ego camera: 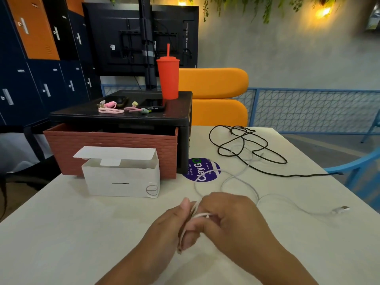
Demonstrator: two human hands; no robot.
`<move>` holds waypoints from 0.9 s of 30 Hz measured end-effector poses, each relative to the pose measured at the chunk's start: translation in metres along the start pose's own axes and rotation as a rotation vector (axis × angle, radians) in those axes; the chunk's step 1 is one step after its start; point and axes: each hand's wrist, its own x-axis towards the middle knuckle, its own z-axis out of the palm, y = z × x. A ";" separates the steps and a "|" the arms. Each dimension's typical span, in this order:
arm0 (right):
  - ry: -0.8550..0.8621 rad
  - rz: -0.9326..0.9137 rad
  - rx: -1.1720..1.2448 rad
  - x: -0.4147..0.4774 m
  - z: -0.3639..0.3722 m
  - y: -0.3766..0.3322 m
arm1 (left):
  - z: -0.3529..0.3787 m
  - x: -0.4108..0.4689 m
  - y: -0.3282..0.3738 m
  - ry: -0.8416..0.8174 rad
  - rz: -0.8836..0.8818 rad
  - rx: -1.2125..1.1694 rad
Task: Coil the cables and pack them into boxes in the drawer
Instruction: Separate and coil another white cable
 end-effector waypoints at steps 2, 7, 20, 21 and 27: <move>0.122 0.043 0.013 0.000 0.003 0.003 | 0.000 0.001 0.003 -0.019 -0.026 -0.071; 0.124 -0.017 -0.021 0.001 0.010 0.004 | 0.000 0.000 0.012 -0.033 -0.097 -0.279; 0.192 0.078 0.322 0.002 0.016 -0.001 | 0.008 -0.003 0.023 0.086 -0.235 -0.407; 0.195 0.083 0.332 0.002 0.017 0.000 | 0.008 -0.002 0.023 0.084 -0.239 -0.427; 0.178 0.107 0.222 0.004 0.015 0.009 | 0.008 -0.002 0.023 0.095 -0.250 -0.462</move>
